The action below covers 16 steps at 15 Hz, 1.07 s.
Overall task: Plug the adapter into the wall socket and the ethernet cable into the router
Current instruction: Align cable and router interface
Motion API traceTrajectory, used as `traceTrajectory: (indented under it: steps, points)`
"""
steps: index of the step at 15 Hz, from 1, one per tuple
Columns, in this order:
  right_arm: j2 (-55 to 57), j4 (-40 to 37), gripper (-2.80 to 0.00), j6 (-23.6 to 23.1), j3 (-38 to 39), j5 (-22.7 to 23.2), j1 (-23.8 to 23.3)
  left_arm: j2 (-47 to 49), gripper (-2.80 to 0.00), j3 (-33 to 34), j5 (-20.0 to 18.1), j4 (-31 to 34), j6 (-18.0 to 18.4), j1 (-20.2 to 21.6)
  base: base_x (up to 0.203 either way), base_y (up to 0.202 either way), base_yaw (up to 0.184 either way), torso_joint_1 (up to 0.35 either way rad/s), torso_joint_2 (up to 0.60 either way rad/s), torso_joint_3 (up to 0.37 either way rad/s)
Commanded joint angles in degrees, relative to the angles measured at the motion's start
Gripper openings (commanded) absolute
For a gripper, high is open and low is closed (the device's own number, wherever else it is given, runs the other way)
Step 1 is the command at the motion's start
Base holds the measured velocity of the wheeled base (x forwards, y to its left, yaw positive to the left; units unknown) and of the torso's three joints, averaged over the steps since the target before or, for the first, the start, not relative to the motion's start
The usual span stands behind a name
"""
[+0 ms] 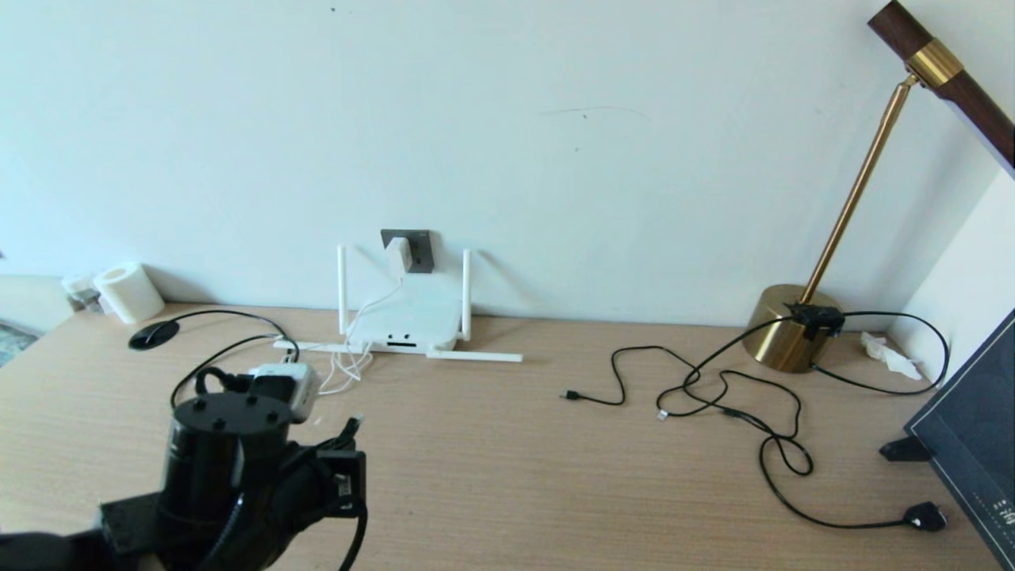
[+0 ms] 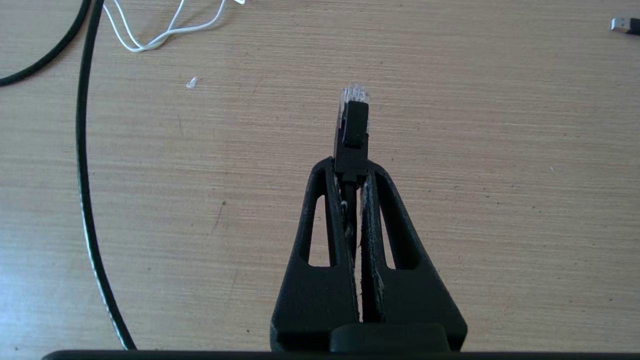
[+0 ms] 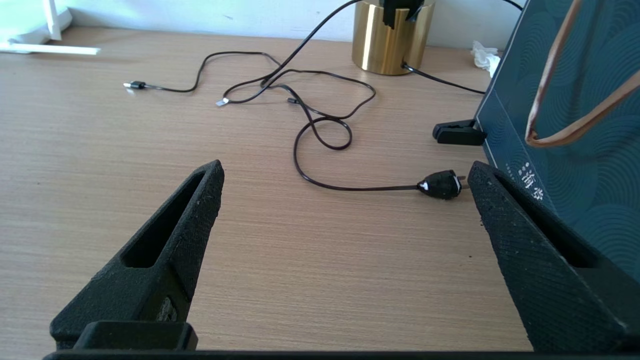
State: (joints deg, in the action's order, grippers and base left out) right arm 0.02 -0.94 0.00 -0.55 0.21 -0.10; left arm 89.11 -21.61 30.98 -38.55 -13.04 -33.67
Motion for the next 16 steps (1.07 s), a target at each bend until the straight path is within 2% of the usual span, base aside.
traceTrajectory:
  steps: [1,2,5,9,13,16]
  points:
    - [0.0,0.0,0.0,-0.4,0.0,0.1,0.0,-0.5,-2.8,1.8,0.2,-1.2,0.1,-0.1,0.0,0.0,0.0,0.0,0.0,0.0]
    - [0.0,0.0,0.0,-2.2,0.1,0.3,0.0,-0.7,-2.8,2.0,0.3,-1.9,0.5,-1.0,0.0,0.0,0.0,0.0,0.0,0.0]
    - [0.0,0.0,0.0,-0.2,0.0,0.1,0.0,-1.2,-2.8,-0.1,0.6,-2.1,0.0,-1.2,0.0,0.0,0.0,0.0,0.0,0.0]
    - [0.0,0.0,0.0,0.0,0.0,0.1,0.0,1.4,-2.8,-1.4,0.6,-2.1,-5.6,-1.5,0.0,0.0,0.0,0.0,0.0,0.0]
    - [0.0,0.0,0.0,0.0,0.0,0.1,0.0,1.5,-2.8,-1.3,0.8,-2.1,-6.3,-1.5,0.0,0.0,0.0,0.0,0.0,0.0]
    - [0.0,0.0,0.0,0.0,0.0,0.1,0.0,2.1,-2.8,-1.7,0.8,-2.1,-9.2,-2.0,0.0,0.0,0.0,0.0,0.0,0.0]
